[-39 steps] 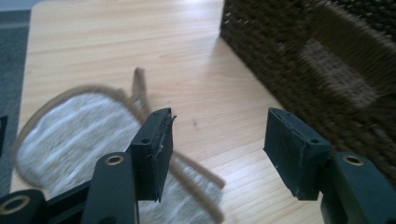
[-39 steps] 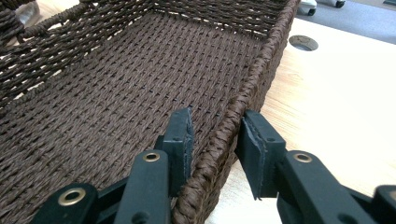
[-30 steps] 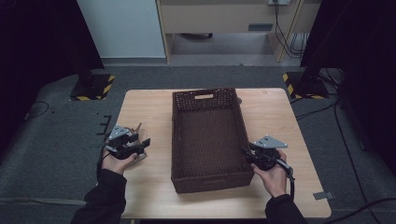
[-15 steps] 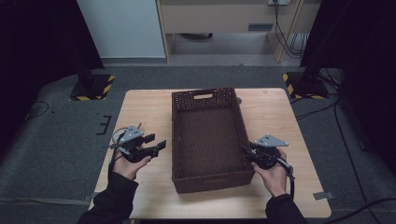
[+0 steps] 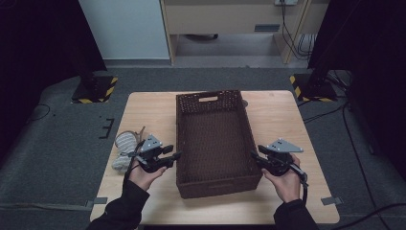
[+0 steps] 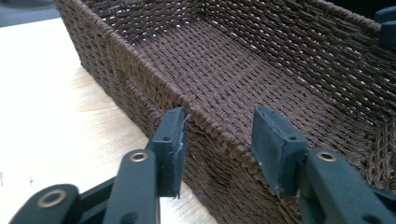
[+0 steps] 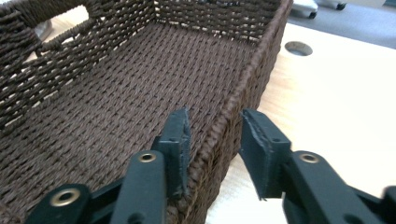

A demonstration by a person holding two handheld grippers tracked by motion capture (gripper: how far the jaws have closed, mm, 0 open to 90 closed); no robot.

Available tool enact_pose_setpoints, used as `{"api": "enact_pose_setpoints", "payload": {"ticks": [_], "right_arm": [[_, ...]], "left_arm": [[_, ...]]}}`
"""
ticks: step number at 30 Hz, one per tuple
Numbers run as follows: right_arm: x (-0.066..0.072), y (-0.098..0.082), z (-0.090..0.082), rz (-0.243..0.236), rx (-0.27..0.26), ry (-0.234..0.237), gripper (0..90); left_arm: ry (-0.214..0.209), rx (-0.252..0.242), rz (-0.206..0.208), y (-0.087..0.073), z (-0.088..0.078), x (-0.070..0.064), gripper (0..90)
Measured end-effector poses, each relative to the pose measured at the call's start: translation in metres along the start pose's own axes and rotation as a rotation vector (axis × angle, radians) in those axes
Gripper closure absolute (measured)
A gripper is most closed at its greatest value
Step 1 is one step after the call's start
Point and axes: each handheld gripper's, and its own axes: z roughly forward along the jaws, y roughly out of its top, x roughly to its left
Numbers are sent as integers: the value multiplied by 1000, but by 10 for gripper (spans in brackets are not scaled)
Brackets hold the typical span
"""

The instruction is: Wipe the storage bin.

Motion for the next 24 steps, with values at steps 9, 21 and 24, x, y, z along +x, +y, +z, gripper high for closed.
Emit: {"api": "enact_pose_setpoints", "payload": {"ticks": [9, 21, 24], "right_arm": [[-3, 1, 5, 12, -2, -5, 709], [-7, 4, -4, 31, -19, -16, 620], [-6, 0, -7, 31, 4, -16, 630]], "left_arm": [[0, 7, 31, 1, 3, -7, 534], [1, -5, 14, -2, 8, -13, 553], [3, -5, 17, -3, 8, -15, 554]]}}
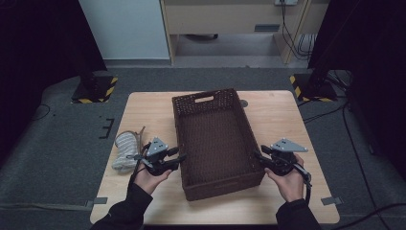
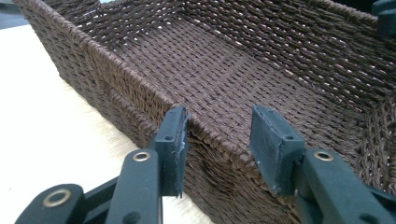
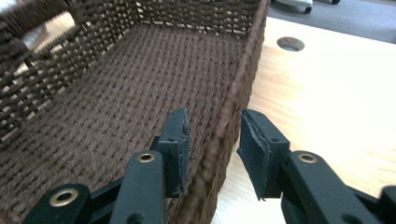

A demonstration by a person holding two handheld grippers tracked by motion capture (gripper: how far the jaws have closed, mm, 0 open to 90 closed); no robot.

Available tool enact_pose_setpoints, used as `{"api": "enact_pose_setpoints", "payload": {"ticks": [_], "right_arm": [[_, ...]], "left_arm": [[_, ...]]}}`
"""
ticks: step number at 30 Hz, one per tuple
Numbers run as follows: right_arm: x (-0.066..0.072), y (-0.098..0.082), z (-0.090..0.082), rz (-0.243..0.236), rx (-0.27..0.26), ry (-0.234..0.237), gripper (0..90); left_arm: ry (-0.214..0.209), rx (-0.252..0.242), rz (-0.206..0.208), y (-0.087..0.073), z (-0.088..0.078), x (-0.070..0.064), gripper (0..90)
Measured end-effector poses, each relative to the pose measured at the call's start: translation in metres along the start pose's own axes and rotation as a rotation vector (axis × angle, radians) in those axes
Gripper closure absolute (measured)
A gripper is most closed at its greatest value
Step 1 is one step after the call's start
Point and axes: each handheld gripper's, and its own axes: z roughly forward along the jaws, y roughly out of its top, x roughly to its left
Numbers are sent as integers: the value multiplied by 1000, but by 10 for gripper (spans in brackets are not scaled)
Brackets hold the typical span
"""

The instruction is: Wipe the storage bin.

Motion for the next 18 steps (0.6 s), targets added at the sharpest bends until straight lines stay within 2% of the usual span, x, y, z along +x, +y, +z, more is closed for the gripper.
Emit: {"api": "enact_pose_setpoints", "payload": {"ticks": [3, 6, 8, 12, 14, 18], "right_arm": [[0, -4, 1, -4, 35, -15, 687], [-2, -3, 3, -1, 36, -11, 734], [-2, -1, 4, -8, 40, -24, 750], [-8, 0, 9, -20, 28, -46, 771], [-11, 0, 11, -20, 23, -57, 770], [-11, 0, 8, -21, 6, -56, 697]], "left_arm": [[-7, 3, 8, 0, -1, -3, 553], [-24, 14, 22, 4, -4, -1, 547], [-11, 8, 35, 7, -6, 2, 502], [11, -7, 23, 11, -6, 9, 486], [-3, -9, 15, 10, -1, 9, 481], [-30, 8, 26, 8, 5, 3, 503]]}}
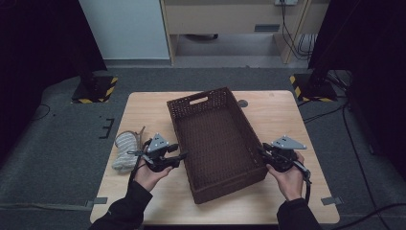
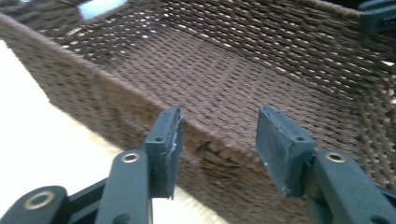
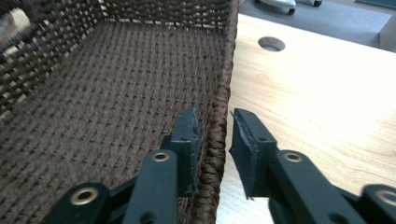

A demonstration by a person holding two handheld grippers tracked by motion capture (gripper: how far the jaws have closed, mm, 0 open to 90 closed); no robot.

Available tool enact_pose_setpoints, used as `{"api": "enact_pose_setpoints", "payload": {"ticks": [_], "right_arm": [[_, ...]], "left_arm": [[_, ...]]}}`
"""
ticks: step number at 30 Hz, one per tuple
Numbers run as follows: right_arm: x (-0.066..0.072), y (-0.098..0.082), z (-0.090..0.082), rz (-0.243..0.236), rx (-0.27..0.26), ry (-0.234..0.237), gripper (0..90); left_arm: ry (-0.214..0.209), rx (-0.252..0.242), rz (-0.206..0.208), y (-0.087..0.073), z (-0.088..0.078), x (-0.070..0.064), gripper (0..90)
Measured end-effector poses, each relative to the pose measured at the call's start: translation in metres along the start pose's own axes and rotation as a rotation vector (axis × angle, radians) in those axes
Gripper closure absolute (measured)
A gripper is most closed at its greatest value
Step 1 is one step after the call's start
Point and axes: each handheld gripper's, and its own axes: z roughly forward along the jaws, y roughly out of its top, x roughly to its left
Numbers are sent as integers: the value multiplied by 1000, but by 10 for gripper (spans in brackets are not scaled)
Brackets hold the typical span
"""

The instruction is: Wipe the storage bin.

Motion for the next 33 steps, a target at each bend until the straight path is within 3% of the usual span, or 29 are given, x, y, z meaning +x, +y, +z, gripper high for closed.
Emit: {"api": "enact_pose_setpoints", "payload": {"ticks": [3, 7, 12, 18, 22, 28, 30, 33], "right_arm": [[1, 1, -7, 32, -8, 12, 634], [2, -1, -12, 37, -2, -1, 637], [0, -4, -7, 30, 32, 4, 783], [-5, -1, 1, 15, 22, -31, 799], [-8, -2, 5, -3, 14, -57, 736], [-6, 2, -12, 47, -47, -36, 592], [-6, 0, -15, 48, -44, -42, 592], [-8, -4, -11, 41, -2, -58, 691]], "left_arm": [[20, 0, 16, -1, 1, -6, 496], [15, -1, 14, -2, 0, -6, 509], [5, 5, 29, 2, -3, -5, 495], [41, -23, 3, 8, -6, 6, 477], [26, -7, -4, 5, 4, 4, 486], [34, -6, 6, 4, 7, -2, 491], [27, -12, -4, 3, 7, -3, 496], [26, -17, -8, 1, 6, -5, 499]]}}
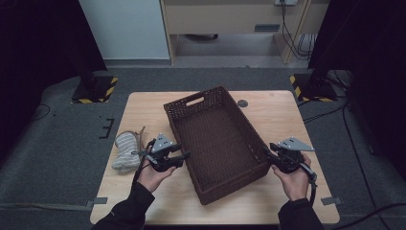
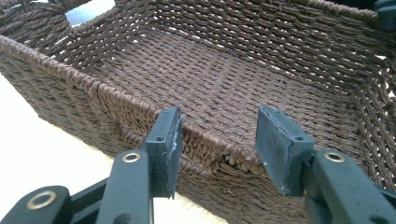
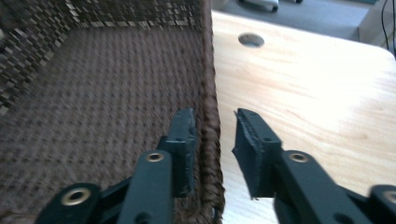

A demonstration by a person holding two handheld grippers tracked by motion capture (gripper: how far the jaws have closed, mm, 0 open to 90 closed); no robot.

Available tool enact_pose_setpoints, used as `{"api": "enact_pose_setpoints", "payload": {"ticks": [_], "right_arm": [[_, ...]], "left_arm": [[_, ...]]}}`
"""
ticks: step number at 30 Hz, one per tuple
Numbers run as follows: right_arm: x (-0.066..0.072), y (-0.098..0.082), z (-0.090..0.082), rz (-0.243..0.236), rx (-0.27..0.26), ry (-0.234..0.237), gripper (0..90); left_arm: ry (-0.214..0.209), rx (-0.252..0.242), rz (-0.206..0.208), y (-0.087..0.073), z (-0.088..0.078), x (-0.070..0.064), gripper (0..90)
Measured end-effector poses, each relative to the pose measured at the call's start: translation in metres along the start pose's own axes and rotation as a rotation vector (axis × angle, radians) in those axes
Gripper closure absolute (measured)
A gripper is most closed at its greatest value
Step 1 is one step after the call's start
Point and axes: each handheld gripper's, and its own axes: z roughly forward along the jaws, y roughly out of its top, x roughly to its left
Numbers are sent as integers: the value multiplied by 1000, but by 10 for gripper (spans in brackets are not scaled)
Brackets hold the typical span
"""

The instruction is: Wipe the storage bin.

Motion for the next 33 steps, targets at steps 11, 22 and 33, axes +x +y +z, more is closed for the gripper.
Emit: {"api": "enact_pose_setpoints", "payload": {"ticks": [11, 22, 33], "right_arm": [[-9, 2, 17, -28, 10, -34, 790], [-6, 8, -2, 21, -64, -22, 542], [1, -8, -20, 108, -1, -32, 439]], "left_arm": [[-19, 6, 9, 10, -5, 2, 492], [5, 5, 15, 4, 1, -4, 507], [8, -17, 2, 0, 0, -15, 505]]}}
